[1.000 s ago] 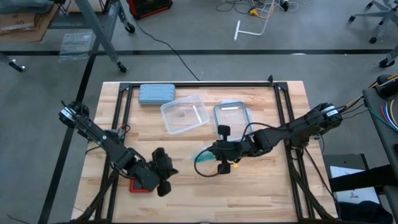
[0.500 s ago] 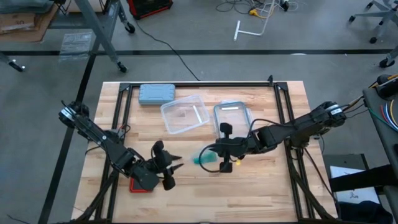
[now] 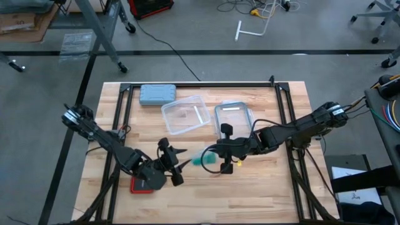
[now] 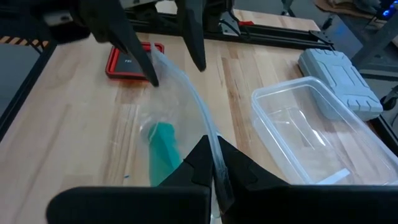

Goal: Roll bandage
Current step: Close the transparent zip bag

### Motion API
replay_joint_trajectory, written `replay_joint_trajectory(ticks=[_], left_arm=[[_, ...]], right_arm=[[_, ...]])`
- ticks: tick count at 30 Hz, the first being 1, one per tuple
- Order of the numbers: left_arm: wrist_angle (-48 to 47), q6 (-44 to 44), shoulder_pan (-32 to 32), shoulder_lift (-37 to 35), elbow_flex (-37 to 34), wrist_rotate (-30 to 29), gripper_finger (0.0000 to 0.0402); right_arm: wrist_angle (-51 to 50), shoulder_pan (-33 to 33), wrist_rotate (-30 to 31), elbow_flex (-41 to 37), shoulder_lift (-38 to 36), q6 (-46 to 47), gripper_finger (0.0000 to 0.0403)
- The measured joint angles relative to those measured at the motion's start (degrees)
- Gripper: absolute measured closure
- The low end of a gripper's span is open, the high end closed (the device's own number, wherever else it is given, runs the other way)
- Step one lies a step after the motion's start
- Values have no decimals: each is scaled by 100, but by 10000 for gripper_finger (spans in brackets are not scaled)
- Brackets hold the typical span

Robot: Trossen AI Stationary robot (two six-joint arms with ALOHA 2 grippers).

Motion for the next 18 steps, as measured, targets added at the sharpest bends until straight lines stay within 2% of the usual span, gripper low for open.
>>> replay_joint_trajectory(ticks=[5,7,10,14,18], left_arm=[[565,843,117,109,0,13,249],[750,1110,117,109,0,-43,289],[796,1284,112,107,0,-135,376],[782,1330,114,107,0,-171,397],[751,1405,111,96,0,-168,400]], right_arm=[[1,-6,0,0,0,24,403],[0,-6,-1,0,0,24,403],[7,-6,0,0,2,26,403],[64,-6,-15,0,2,46,403],[-42,-8,-207,3,2,-18,399]])
